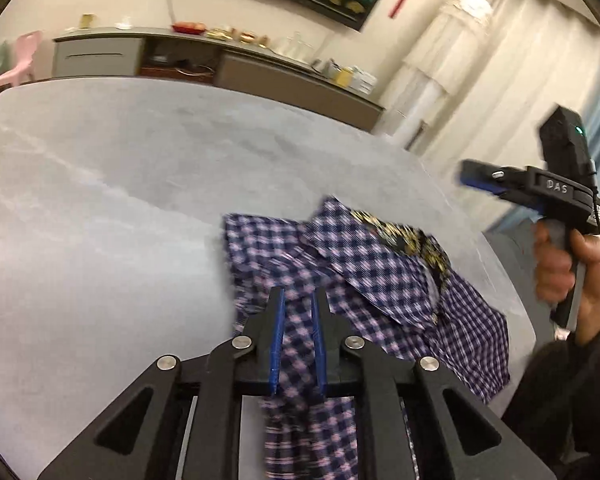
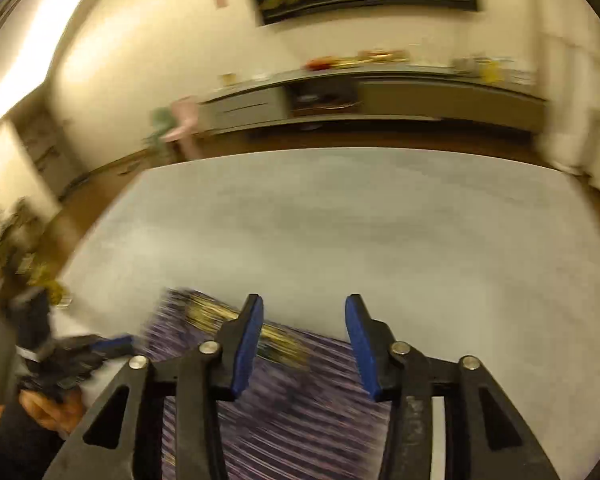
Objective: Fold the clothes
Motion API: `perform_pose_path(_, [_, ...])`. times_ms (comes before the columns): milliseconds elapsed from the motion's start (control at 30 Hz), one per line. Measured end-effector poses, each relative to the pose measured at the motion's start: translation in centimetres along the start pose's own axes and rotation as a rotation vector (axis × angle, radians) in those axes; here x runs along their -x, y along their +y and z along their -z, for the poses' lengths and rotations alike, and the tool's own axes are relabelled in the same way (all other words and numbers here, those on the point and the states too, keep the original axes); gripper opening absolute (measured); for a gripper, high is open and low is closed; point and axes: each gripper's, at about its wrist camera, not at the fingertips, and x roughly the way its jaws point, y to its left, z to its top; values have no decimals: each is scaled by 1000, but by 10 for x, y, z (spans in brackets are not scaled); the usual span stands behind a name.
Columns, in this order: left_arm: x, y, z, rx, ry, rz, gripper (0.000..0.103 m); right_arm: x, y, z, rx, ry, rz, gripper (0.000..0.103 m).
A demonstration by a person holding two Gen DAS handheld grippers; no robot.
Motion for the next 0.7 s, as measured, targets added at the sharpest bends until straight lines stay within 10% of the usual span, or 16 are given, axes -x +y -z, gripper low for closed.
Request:
perform_pose_path(367, [-25, -22, 10, -92, 86, -72, 17, -44, -10, 80, 49, 145, 6, 22])
perform_pose_path(533, [-9, -73, -9, -161, 29, 12, 49, -37, -16, 88, -13, 135, -32, 27])
perform_pose_path(700, [-77, -155, -31, -320, 178, 57, 57, -30, -17, 91, -18, 115, -64, 27])
